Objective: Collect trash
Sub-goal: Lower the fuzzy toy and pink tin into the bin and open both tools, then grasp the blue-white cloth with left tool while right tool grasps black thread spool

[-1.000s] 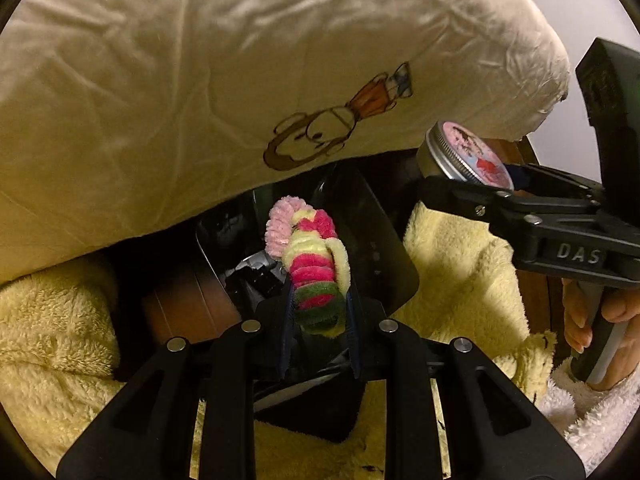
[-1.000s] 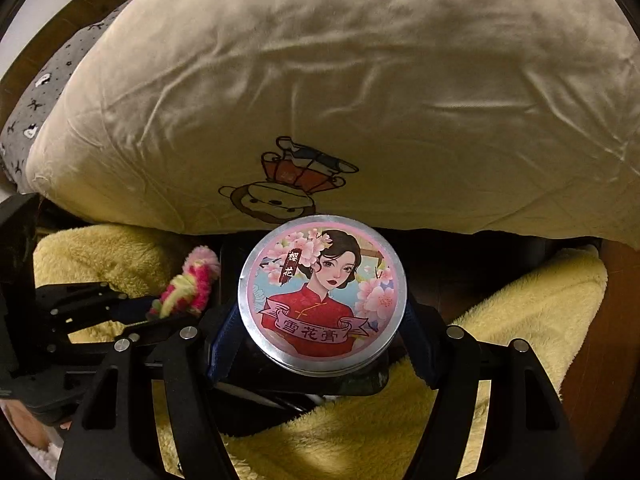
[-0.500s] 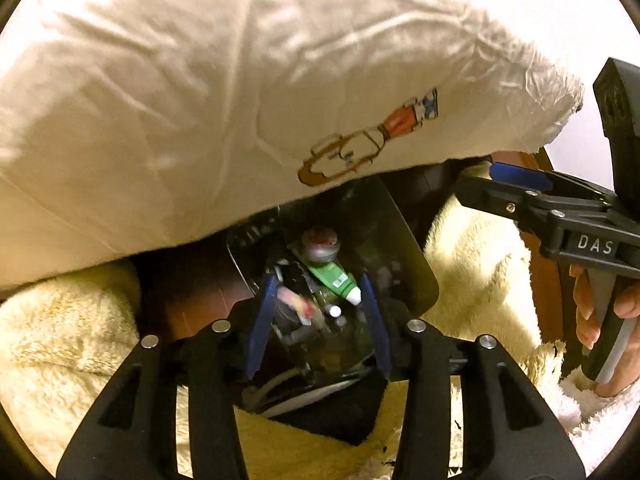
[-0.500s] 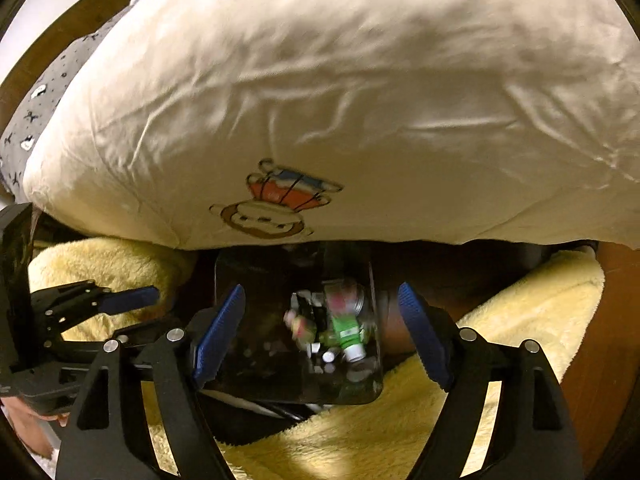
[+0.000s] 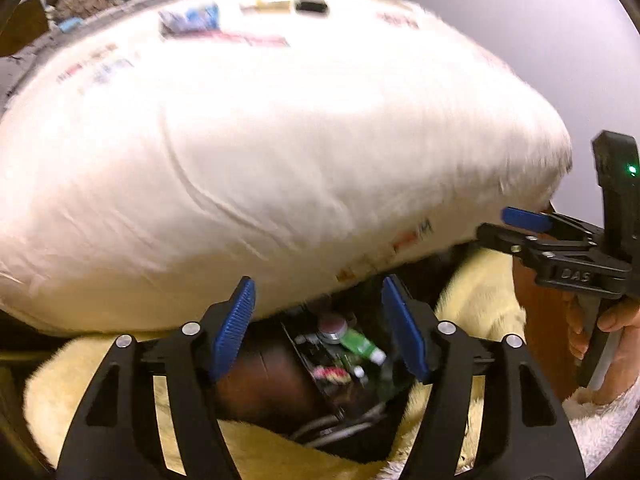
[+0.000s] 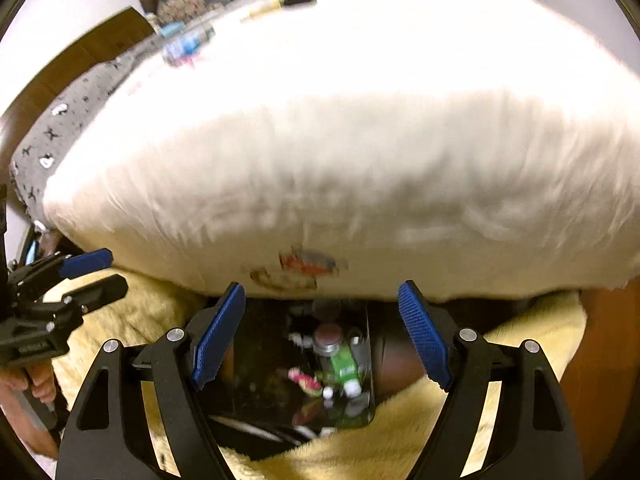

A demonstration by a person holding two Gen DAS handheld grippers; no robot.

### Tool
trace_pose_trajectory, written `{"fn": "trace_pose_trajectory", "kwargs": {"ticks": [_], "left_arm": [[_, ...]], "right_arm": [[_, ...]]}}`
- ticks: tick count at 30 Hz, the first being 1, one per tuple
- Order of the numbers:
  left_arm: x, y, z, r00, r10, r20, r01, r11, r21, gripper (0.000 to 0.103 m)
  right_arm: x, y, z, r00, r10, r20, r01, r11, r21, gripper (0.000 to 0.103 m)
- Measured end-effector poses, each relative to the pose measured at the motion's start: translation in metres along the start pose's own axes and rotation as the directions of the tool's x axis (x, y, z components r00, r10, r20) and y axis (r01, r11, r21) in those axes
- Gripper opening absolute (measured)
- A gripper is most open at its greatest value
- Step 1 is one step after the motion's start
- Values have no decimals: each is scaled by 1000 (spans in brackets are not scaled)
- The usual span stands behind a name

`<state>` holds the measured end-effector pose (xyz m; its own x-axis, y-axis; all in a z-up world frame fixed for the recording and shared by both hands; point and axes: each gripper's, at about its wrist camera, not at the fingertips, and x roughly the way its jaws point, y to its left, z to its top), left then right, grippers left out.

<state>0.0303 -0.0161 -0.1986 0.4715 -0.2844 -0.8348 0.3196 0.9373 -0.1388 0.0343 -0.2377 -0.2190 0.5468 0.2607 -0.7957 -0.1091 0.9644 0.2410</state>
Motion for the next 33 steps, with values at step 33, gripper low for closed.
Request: {"fn": "trace_pose_trajectory", "kwargs": {"ticks": [33], "left_arm": [[25,144,211,956,225,191,-198,969,-148,48]], "right_arm": [[98,40,242,979,-109,171,114,993,-17,80]]}}
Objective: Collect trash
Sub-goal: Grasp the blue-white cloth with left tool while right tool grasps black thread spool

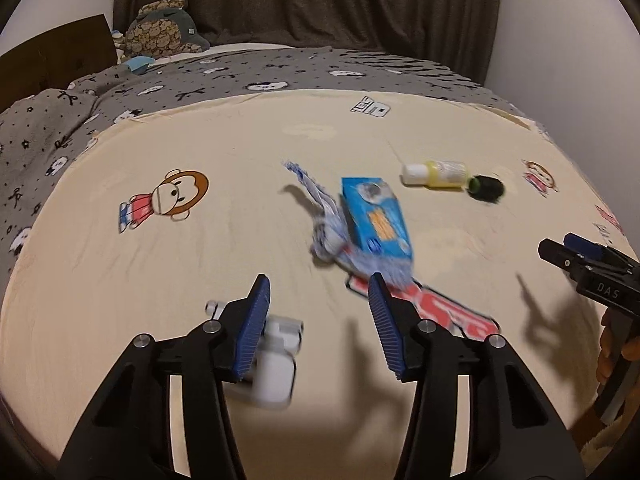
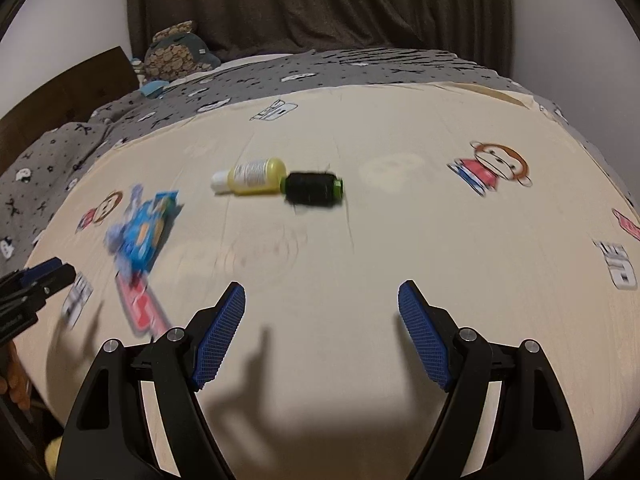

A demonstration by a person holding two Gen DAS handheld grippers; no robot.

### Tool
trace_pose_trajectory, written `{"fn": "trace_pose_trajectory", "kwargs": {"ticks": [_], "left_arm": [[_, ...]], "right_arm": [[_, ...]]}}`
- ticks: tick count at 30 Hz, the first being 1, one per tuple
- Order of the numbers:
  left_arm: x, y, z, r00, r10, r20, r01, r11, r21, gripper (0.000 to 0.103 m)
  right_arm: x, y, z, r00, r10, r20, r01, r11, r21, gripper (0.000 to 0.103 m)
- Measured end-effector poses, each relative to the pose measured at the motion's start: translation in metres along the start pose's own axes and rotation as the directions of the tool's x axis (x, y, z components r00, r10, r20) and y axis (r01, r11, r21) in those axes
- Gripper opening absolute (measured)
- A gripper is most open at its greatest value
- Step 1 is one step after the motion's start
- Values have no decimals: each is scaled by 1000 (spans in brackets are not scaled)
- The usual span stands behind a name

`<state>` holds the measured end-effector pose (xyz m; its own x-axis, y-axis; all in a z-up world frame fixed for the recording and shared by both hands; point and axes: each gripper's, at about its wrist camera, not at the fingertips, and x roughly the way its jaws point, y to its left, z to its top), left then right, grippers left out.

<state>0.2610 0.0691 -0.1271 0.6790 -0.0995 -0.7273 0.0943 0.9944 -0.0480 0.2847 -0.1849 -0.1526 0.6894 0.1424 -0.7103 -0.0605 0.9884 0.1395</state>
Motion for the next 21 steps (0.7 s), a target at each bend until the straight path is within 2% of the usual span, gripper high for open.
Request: {"fn": "trace_pose_trajectory", "kwargs": {"ticks": [8,11,15,18,20,21], "left_arm": [[44,5,23,999,0,-38,0,1000,3,44],[59,6,28,998,-15,-60,15,1000,8,37],[74,2,32,995,-43,-88,45,999,24,22],[81,-2,33,995,-35,-90,40,998,49,21],[82,-1,35,995,-42,-90,47,998,50,18],[81,-1,36,995,-44,-90,49,998,50,18]], "right_arm": [[38,4,26,1000,2,-17,-1,999,50,80],[52,8,36,1000,-3,-26,4,998,57,80],[76,11,52,998,-38,-50,41,996,78,80],[87,12,57,996,-53,-67,58,995,79,79],[91,15,58,994,-79,-75,83,995,59,70],[91,15,58,993,-88,-75,92,994,51,58]]}}
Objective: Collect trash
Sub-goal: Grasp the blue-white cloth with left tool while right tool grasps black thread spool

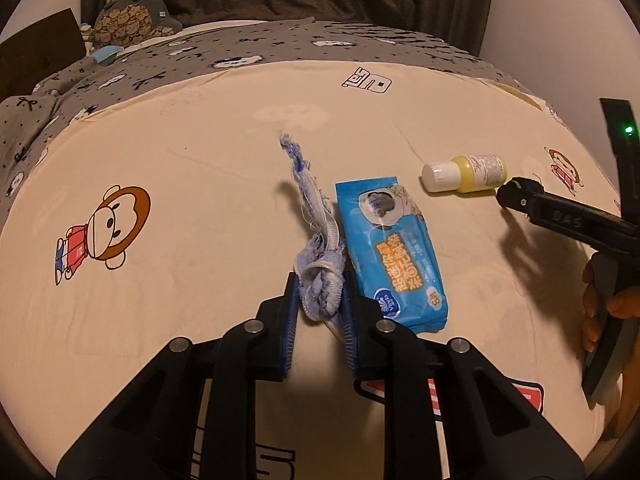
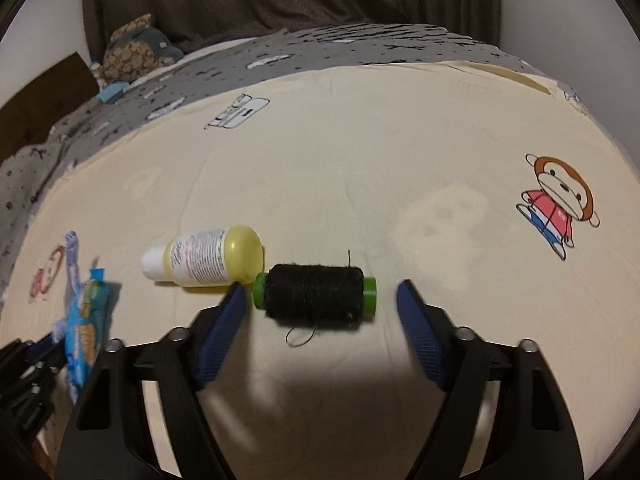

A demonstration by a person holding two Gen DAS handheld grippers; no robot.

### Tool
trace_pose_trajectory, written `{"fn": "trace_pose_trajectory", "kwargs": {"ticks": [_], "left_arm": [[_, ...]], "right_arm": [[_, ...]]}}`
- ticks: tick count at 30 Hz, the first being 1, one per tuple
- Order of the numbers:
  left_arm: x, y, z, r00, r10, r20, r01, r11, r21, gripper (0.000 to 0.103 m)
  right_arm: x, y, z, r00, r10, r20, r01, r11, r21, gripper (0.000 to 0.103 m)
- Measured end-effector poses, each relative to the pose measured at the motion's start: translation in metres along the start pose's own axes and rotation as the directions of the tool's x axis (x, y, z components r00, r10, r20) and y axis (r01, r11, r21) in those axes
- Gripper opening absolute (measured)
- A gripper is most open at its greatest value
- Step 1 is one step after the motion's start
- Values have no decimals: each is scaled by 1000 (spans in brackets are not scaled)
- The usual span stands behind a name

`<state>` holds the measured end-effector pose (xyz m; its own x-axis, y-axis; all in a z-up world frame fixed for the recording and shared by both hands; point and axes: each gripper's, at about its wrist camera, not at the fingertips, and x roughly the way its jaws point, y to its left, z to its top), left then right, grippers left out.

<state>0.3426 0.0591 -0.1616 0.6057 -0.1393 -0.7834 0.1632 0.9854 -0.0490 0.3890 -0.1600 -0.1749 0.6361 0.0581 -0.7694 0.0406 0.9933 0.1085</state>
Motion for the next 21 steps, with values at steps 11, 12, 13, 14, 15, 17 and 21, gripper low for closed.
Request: {"fn": "trace_pose_trajectory", "kwargs": {"ticks": [11,12,13,14,15,17,21], "left_arm": [[-51,0,-16,999,26,45,-25,999,-23,16],[-63,-4,-19,998,24,61,-23,1000,-18,16],[-70,-6,-21,997,21,72,-20,1000,-15,16],[-82,-11,-24,996,16,88,-15,1000,-8,16],[-92,-16,-27,995,10,101,-10,1000,-2,16],[-115,-27,-34,992,-8,130,6,1000,14,16],[-158,-56,-56,983,-39,181,29,998,54,16]], "right_arm": [[-46,-6,-30,998,68,13,-67,996,-64,56],[-52,-6,-32,997,74,18,-73,995,-69,56],[-63,-7,-37,996,85,26,-83,993,-80,56],[-71,-6,-41,995,93,34,-89,992,-88,56],[-86,-7,-48,993,104,46,-99,989,-107,56],[-103,-6,-57,991,116,59,-108,986,-131,56],[-145,-12,-79,983,160,86,-143,974,-178,56]]}}
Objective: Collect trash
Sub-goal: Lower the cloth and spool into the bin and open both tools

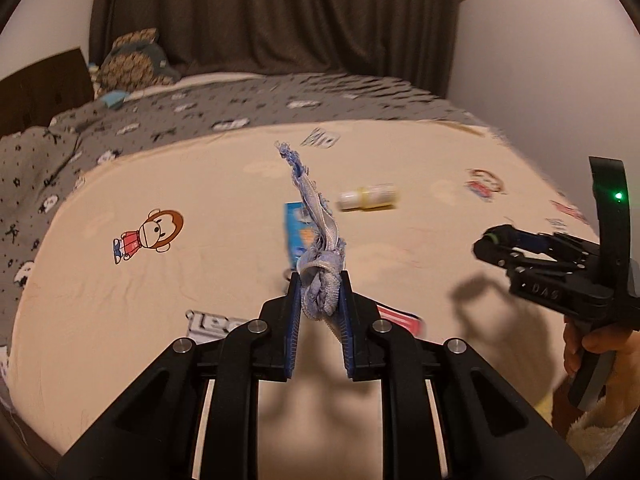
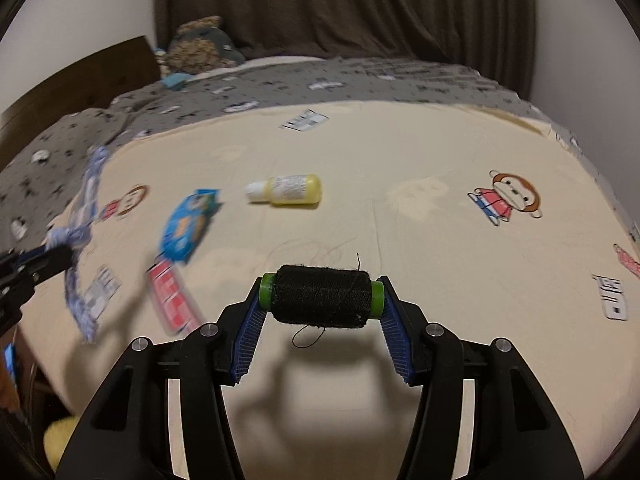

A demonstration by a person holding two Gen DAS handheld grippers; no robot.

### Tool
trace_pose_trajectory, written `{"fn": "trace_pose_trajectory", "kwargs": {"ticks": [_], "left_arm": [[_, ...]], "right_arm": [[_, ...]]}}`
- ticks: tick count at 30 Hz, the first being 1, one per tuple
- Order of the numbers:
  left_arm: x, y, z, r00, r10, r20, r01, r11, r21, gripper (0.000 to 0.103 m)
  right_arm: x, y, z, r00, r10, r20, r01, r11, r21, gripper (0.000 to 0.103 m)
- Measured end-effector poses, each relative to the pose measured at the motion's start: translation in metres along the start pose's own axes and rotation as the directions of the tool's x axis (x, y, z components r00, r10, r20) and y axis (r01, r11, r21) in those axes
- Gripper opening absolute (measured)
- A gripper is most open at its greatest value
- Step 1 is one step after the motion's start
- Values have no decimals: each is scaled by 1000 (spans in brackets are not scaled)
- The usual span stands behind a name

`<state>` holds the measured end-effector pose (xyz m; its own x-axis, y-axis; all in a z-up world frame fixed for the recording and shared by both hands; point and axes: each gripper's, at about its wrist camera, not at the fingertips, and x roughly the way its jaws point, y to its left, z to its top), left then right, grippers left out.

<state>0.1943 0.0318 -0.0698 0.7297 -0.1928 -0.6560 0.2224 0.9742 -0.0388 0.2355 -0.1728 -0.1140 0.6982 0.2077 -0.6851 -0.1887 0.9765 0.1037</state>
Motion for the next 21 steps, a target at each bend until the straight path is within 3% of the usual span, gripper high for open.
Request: {"fn": "trace_pose_trajectory", "kwargs": {"ticks": [7,12,21], "left_arm": [[-51,-45,-34,997,-66,28,65,997,36,16],[-76,-77,-65,994,-106,23,104,992,75,16],[-80,-100,-136,981,-181,-69,185,981,58,16]], "right_arm": [[-70,-1,-39,999,22,46,-19,998,-58,56],[-97,-4,-73,999,50,22,-48,996,-80,56],[-125,-8,-145,999,40,-10,-41,997,-66,56]]}}
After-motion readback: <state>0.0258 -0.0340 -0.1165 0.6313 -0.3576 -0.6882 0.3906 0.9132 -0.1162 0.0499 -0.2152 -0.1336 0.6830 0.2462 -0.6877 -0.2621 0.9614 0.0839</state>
